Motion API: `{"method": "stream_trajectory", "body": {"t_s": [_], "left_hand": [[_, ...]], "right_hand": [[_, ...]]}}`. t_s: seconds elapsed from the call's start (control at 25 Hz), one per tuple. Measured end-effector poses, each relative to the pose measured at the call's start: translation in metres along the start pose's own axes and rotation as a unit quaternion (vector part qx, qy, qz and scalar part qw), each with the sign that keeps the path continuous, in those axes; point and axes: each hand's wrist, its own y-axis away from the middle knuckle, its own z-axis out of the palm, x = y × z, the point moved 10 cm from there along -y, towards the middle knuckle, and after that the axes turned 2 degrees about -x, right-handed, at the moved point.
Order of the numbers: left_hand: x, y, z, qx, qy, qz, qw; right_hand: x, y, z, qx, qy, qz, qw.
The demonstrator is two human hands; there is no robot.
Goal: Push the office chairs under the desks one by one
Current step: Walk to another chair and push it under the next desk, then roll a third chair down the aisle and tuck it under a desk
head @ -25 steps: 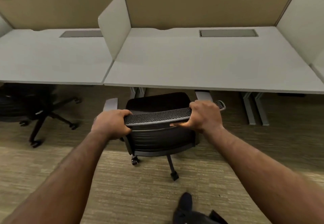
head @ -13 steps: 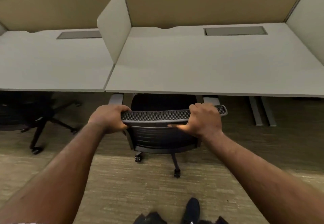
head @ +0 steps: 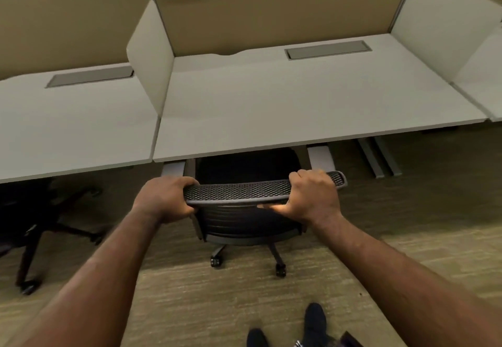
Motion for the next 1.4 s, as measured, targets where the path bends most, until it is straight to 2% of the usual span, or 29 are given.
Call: {"method": "stream_trajectory", "body": {"t_s": [0.24,0.48,0.72,0.88,1.08,1.24,1.4], "left_hand": [[-0.006,-0.002,0.001,0.003,-0.005,0.035,0.999],[0.071,0.013,-0.018,0.133,-0.015,0.188,0.973],[0.224,0.015,-0.022,0.12,0.023,0.327,0.937],[0.347,0.038,-0.011,0.111,0.015,0.417,0.902],[0.49,0.095,0.017,0.088,0.029,0.49,0.867],[0.615,0.154,0.04,0.063,0.042,0.551,0.831],[0.704,0.192,0.057,0.037,0.041,0.592,0.804]], "right_hand": [[-0.013,0.006,-0.005,-0.039,0.015,0.0,0.999],[0.016,0.033,-0.017,-0.09,0.04,0.038,0.994],[0.111,0.12,-0.05,-0.113,0.064,0.16,0.978],[0.194,0.223,-0.079,-0.114,0.07,0.257,0.957],[0.278,0.357,-0.114,-0.114,0.079,0.341,0.93],[0.341,0.476,-0.158,-0.098,0.103,0.416,0.898],[0.382,0.581,-0.192,-0.088,0.12,0.495,0.856]]}}
